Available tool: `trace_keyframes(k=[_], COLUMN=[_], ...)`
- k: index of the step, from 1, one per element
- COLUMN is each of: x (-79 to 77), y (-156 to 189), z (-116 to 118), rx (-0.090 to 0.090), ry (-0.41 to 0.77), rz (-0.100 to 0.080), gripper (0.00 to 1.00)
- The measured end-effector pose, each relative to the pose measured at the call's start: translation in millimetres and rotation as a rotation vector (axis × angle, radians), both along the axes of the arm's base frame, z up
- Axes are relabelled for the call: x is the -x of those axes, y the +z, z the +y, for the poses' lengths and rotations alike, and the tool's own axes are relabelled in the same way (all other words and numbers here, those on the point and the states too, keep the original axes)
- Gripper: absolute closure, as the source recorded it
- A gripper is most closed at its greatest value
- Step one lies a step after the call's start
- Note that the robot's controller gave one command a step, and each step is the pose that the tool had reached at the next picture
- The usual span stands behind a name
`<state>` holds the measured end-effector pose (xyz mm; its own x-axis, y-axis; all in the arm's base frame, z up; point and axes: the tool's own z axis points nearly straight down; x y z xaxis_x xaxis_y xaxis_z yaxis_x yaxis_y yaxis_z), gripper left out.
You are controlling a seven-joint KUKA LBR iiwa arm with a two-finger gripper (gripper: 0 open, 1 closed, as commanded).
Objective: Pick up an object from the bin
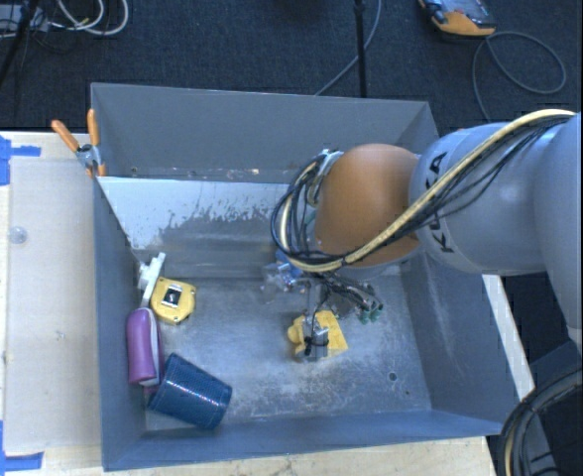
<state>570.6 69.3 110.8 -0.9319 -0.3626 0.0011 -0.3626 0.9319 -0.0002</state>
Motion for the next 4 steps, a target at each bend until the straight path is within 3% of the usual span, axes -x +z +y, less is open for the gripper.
trace_keyframes(k=[1, 2, 4], x=[14.6, 11.6, 11.8], y=[-14, -15, -14], z=[-23, -66, -66], rx=[-0.005, -0.001, -0.001], ry=[0.188, 0.054, 0.054], rz=[0.005, 0.002, 0.001], gripper=[0.0, 1.0, 1.0])
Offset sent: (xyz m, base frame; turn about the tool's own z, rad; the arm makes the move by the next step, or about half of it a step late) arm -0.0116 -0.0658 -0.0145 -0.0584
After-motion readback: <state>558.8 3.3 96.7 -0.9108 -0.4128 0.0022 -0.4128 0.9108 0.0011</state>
